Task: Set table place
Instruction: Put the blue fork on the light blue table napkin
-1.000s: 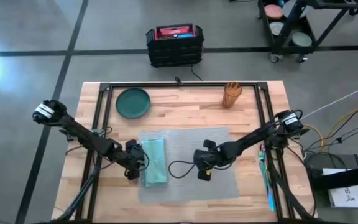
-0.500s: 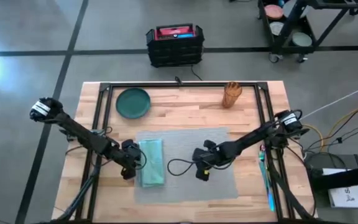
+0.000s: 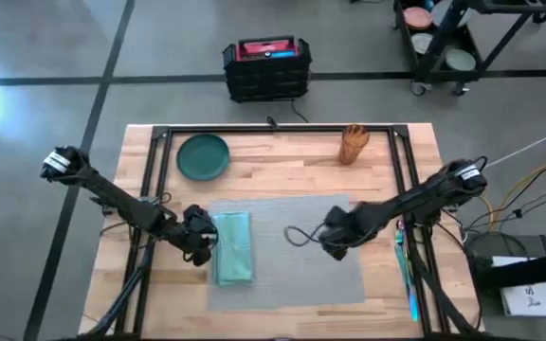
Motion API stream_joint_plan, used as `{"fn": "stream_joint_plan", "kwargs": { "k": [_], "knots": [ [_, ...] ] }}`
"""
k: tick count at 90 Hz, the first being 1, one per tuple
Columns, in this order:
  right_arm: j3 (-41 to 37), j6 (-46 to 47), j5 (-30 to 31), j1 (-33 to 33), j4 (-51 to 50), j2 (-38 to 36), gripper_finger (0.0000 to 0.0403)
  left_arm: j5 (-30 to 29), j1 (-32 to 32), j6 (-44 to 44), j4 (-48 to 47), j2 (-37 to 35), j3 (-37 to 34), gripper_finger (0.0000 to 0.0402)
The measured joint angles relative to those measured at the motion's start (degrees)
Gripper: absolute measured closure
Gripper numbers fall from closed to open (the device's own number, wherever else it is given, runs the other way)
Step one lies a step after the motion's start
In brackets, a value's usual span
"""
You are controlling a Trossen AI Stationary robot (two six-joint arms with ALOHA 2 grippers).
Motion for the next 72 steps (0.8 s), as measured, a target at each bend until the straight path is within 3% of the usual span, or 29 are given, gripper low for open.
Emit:
{"fn": "stream_joint_plan", "kwargs": {
  "k": [18,33,56,72],
  "knots": [
    [-3.8,13.3,-5.7,6.3,-4.1,-0.4,0.0226,-0.2,0.0,0.1,0.4,1.9,0.1,0.0286],
    [-8.4,23.3,-5.9,8.8,-4.1,-1.0,0.0195,1.0,0.0,0.2,1.3,2.9,0.1,0.0286],
    [-17.3,32.4,-9.9,8.9,-3.5,-4.8,0.0181,2.2,0.0,0.3,2.1,3.1,0.1,0.0286],
    [-21.7,38.5,-8.5,9.7,0.6,-9.4,0.0191,2.2,0.0,0.7,2.9,3.1,0.1,0.0286]
  ]
}}
